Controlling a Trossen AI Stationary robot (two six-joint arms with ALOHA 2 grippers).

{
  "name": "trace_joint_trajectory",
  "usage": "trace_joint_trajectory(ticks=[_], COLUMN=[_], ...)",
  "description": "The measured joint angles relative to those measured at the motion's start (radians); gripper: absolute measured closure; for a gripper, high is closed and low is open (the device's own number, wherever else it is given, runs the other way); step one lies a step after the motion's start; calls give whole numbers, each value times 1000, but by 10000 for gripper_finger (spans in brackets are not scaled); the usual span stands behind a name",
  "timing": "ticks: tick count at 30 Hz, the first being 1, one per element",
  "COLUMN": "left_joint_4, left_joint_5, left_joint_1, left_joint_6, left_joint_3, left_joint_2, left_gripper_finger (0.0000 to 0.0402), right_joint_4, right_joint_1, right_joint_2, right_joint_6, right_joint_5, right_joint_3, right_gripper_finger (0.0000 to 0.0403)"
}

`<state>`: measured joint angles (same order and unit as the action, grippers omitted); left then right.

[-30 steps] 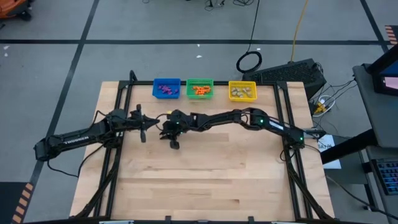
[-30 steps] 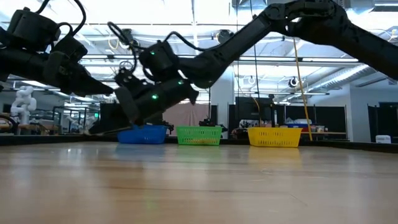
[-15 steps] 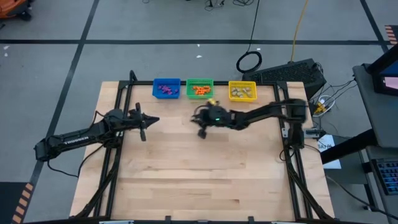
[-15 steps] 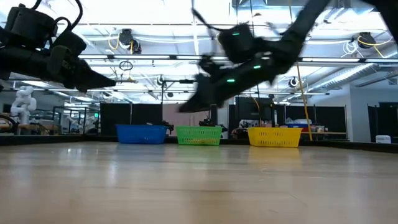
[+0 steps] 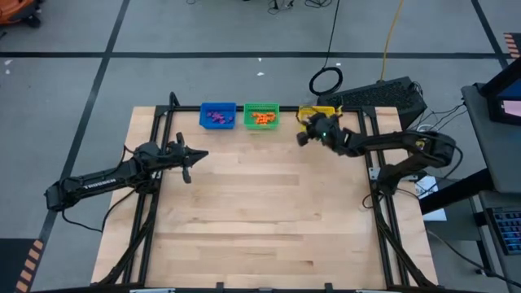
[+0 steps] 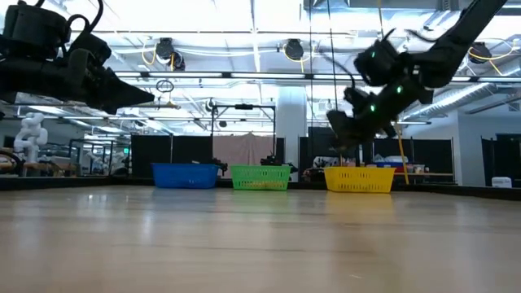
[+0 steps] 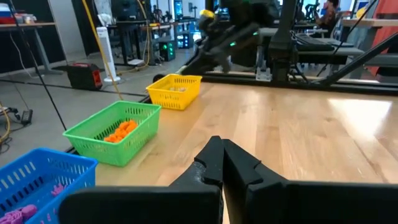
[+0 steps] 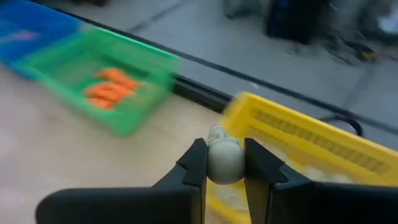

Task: Sort Halloween decoration
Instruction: Put the grey skull toy into the yellow basket

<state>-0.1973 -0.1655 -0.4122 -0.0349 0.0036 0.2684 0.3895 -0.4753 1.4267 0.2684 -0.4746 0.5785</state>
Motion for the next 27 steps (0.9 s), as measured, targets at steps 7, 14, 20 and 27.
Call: trace_joint_trajectory(ticks=[7,14,20,27], left_joint_4=[3,5,5,5], left_joint_5=[0,0,-1,-1], left_joint_1=[0,0,0,0], left_joint_6=[2,2,2,3], left_joint_3=[0,0,0,0], left_joint_2=[0,0,0,0], left_gripper_finger=[402,402,402,402], right_joint_4=[-2,-3,-49,-82], right_joint_1=[-170,-254,-285,-290], right_joint_2=[87,105,106,106], right_joint_6=[67,95,110,117], right_joint_5=[76,145,192,193], right_joint_3=[0,1,1,1], right_gripper_finger=[362,362,362,312])
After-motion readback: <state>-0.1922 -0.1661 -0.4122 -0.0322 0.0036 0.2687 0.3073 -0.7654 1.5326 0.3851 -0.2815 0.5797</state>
